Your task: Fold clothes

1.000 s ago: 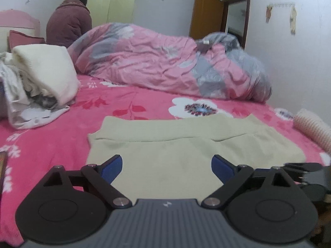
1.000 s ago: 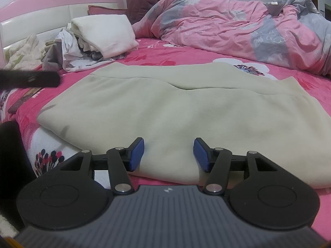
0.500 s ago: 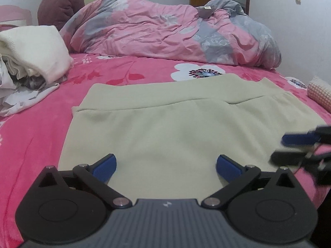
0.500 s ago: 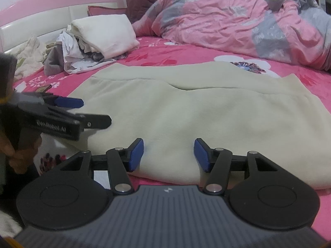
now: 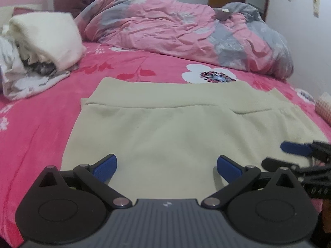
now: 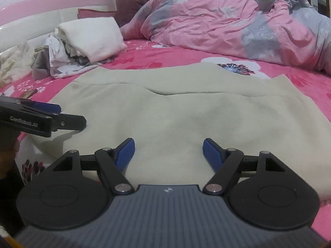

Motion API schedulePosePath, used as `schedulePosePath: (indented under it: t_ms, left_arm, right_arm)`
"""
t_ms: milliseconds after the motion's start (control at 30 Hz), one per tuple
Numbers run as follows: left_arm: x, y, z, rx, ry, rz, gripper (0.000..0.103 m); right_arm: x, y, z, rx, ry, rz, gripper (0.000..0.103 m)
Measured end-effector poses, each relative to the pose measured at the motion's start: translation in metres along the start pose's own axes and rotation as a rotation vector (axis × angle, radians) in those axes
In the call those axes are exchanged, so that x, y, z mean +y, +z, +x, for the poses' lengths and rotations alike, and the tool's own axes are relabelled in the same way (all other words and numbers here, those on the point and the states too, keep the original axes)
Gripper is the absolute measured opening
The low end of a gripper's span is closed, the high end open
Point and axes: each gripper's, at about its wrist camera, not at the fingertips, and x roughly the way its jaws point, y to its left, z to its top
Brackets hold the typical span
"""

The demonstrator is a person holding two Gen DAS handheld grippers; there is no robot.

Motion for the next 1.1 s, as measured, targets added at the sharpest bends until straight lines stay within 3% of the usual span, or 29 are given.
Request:
schedulePosePath:
  t_ms: [200, 367, 567, 767, 1000, 1100]
  left_arm:
    - [0.005, 0.007, -0.002, 0.026, -0.004, -0.071, 0.103]
    - [0.006, 0.008, -0.001, 0.043, -0.019, -0.05, 0.103]
    - [0.009, 0.02, -0.013, -0.004, -0.006, -0.146, 0.103]
    - [-0.017, 0.036, -0.018, -0.075, 0.084, 0.005, 0.103]
    - [-0.025, 0.028, 0.025, 0.105, 0.112, 0.011, 0.103]
    - [-0.026, 0.019, 0.028, 0.086, 0.127, 0.01, 0.103]
  right_arm:
    - [0.0, -0.001, -0.001, 0.0, 0.003, 0.003, 0.075]
    - [0.001, -0.001, 0.002, -0.005, 0.002, 0.009, 0.075]
    - [0.001, -0.002, 0.002, -0.01, 0.002, 0.011, 0.075]
    - [0.0, -0.004, 0.001, -0.021, 0.002, 0.01, 0.075]
    - [0.0, -0.004, 0.001, -0.027, 0.0, 0.008, 0.075]
    - [0.002, 0.003, 0.0, -0.017, -0.016, -0.005, 0.075]
